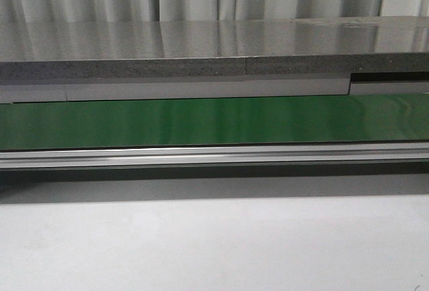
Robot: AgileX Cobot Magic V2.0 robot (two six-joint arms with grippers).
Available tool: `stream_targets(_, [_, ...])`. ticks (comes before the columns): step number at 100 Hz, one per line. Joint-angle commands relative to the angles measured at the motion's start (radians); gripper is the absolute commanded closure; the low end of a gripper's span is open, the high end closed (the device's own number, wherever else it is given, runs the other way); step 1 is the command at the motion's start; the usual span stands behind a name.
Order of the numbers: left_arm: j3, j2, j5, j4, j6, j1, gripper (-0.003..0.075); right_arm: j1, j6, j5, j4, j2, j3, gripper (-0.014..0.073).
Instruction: Move button from left to right
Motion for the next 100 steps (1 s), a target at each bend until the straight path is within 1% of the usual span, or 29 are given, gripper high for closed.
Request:
stream_targets(1, [-0.028,0.004,-0.075,-0.003,-0.007,-0.004,0.0741,0.002,0.045,-0.111,-0.037,-0.027,0.026,0.0662])
stream_targets(16, [-0.028,0.004,-0.075,-0.003,-0.007,-0.004,0.0741,0.002,0.053,-0.145,-0.032,-0.079,0.111,0.0662])
stream_targets(27, [-0.028,0.004,-0.075,-0.003,-0.007,-0.004,0.0741,0.002,0.074,-0.195,-0.032,-0.103,0.168,0.0662])
stream_targets(32, [-0.028,0.004,-0.075,-0.003,-0.007,-0.004,0.0741,0.002,0.074,-0.179,-0.037,-0.11,0.167,0.0662])
stream_targets(50, [-0.028,0.004,-0.075,-0.003,-0.007,-0.004,0.0741,0.002,0.074,-0.201,-0.037,-0.11,0.167,0.0662])
stream_targets(100, [-0.028,0.004,-0.075,-0.003,-0.007,-0.004,0.0741,0.002,0.074,-0.2,-0.037,-0.11,0.167,0.0662])
